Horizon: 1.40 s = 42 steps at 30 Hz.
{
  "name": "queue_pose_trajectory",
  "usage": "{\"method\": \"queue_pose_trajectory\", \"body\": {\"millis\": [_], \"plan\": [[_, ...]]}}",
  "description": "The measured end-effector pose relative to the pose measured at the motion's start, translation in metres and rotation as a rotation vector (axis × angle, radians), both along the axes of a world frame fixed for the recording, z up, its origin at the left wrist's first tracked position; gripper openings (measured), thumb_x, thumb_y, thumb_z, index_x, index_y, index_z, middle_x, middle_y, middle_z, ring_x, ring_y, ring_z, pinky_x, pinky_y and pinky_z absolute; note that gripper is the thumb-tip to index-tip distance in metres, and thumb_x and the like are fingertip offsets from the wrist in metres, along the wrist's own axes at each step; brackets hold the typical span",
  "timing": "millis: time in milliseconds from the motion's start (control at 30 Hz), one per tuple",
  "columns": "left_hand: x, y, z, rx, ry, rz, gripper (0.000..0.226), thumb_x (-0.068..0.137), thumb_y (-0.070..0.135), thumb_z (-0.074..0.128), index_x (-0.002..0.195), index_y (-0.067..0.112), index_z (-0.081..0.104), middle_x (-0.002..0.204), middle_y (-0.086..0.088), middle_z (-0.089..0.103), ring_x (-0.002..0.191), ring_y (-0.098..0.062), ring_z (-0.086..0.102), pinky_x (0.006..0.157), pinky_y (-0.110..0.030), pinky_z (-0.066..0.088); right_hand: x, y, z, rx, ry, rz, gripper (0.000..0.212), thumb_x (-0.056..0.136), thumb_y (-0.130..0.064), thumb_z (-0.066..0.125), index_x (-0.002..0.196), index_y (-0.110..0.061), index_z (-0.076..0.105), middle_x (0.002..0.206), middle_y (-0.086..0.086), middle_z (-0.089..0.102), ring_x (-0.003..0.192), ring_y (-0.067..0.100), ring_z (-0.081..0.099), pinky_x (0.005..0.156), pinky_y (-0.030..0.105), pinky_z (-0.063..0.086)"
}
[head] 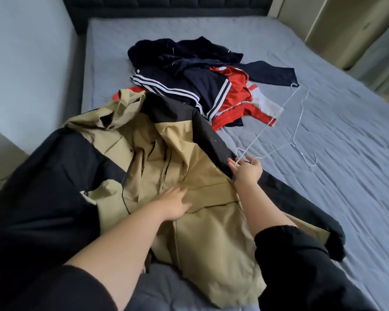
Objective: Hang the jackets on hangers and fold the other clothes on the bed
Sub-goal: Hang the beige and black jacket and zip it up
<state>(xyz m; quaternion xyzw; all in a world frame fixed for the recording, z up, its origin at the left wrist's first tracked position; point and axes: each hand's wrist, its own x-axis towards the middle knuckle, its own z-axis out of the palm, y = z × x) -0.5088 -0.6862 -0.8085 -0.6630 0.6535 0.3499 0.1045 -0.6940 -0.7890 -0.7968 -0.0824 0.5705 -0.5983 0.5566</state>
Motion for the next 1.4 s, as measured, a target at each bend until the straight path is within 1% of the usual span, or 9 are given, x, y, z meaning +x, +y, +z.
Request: {"method": "queue_pose_trajectory", "body": {"millis": [200, 333, 433, 533, 633, 733, 967, 1167, 1400], "plan": [[0.017, 0.021, 0.069, -0.102, 0.477, 0.420, 0.063, 0.097, 0.044, 0.045, 0.152, 0.032, 0.015, 0.157, 0.001, 0.023, 0.141, -0.021, 0.027, 0.110, -0.035, 0.025, 0.011, 0.043, 0.027, -0.190, 0.575, 0.349, 0.028, 0.082, 0.011, 0.034, 0.083, -0.012, 0.050, 0.086, 0.015, 0.062, 0.050, 0.021, 0.061, 0.057, 0.039, 0.058], [0.053, 0.031, 0.124, -0.315, 1.029, 0.826, 0.080, 0.096, 0.031, 0.053, 0.152, 0.031, -0.004, 0.157, 0.000, 0.023, 0.136, -0.020, 0.037, 0.108, -0.039, 0.030, 0.031, 0.066, 0.044, -0.322, 0.896, 0.539, 0.030, 0.073, 0.012, 0.041, 0.072, -0.016, 0.051, 0.077, 0.005, 0.060, 0.056, 0.022, 0.060, 0.053, 0.034, 0.051], [0.084, 0.047, 0.157, -0.478, 1.216, 0.958, 0.075, 0.097, 0.029, 0.052, 0.152, 0.027, 0.002, 0.149, 0.001, 0.037, 0.130, -0.024, 0.046, 0.112, -0.047, 0.029, 0.051, 0.080, 0.052, -0.401, 1.053, 0.675, 0.026, 0.070, 0.008, 0.044, 0.068, -0.017, 0.050, 0.067, 0.004, 0.059, 0.061, 0.021, 0.056, 0.057, 0.033, 0.047], [0.107, 0.062, 0.171, -0.534, 1.123, 0.961, 0.044, 0.099, 0.034, 0.046, 0.141, 0.027, 0.034, 0.126, -0.004, 0.060, 0.111, -0.022, 0.061, 0.102, -0.044, 0.041, 0.077, 0.090, 0.059, -0.466, 1.168, 0.764, 0.023, 0.069, 0.007, 0.042, 0.069, -0.014, 0.050, 0.065, 0.003, 0.057, 0.065, 0.019, 0.051, 0.062, 0.033, 0.044], [0.122, 0.077, 0.171, -0.631, 1.006, 1.069, 0.016, 0.099, 0.027, 0.046, 0.109, 0.018, 0.055, 0.098, -0.006, 0.067, 0.085, -0.017, 0.066, 0.077, -0.033, 0.048, 0.102, 0.096, 0.065, -0.490, 1.209, 0.831, 0.026, 0.067, 0.008, 0.039, 0.068, -0.016, 0.050, 0.069, 0.003, 0.059, 0.069, 0.025, 0.056, 0.062, 0.033, 0.046], [0.141, 0.086, 0.167, -0.717, 0.871, 1.251, 0.019, 0.095, 0.024, 0.050, 0.080, 0.016, 0.058, 0.087, -0.007, 0.063, 0.067, -0.016, 0.061, 0.060, -0.028, 0.045, 0.121, 0.101, 0.069, -0.531, 1.213, 0.863, 0.024, 0.068, 0.007, 0.038, 0.068, -0.013, 0.050, 0.069, 0.009, 0.059, 0.070, 0.031, 0.057, 0.059, 0.036, 0.049], [0.161, 0.093, 0.166, -0.577, 1.017, 1.325, 0.046, 0.098, 0.039, 0.047, 0.137, 0.015, 0.040, 0.115, -0.003, 0.050, 0.082, -0.022, 0.062, 0.071, -0.037, 0.050, 0.137, 0.103, 0.077, -0.547, 1.172, 0.875, 0.021, 0.066, 0.010, 0.033, 0.068, -0.005, 0.046, 0.064, 0.008, 0.049, 0.060, 0.023, 0.047, 0.054, 0.044, 0.051], [0.152, 0.085, 0.178, -0.700, 1.038, 1.173, 0.027, 0.097, 0.009, 0.039, 0.113, 0.007, 0.061, 0.087, -0.013, 0.069, 0.072, -0.020, 0.066, 0.066, -0.029, 0.050, 0.142, 0.095, 0.084, -0.522, 1.229, 0.867, 0.023, 0.065, 0.011, 0.035, 0.063, -0.010, 0.043, 0.062, 0.006, 0.049, 0.060, 0.021, 0.045, 0.051, 0.031, 0.038], [0.152, 0.079, 0.184, -0.861, 0.957, 1.161, 0.025, 0.100, 0.014, 0.038, 0.082, 0.007, 0.054, 0.076, -0.013, 0.070, 0.055, -0.019, 0.068, 0.048, -0.022, 0.053, 0.148, 0.088, 0.085, -0.499, 1.238, 0.859, 0.019, 0.068, 0.010, 0.034, 0.068, -0.004, 0.048, 0.074, 0.018, 0.059, 0.068, 0.032, 0.051, 0.057, 0.040, 0.046]]}}
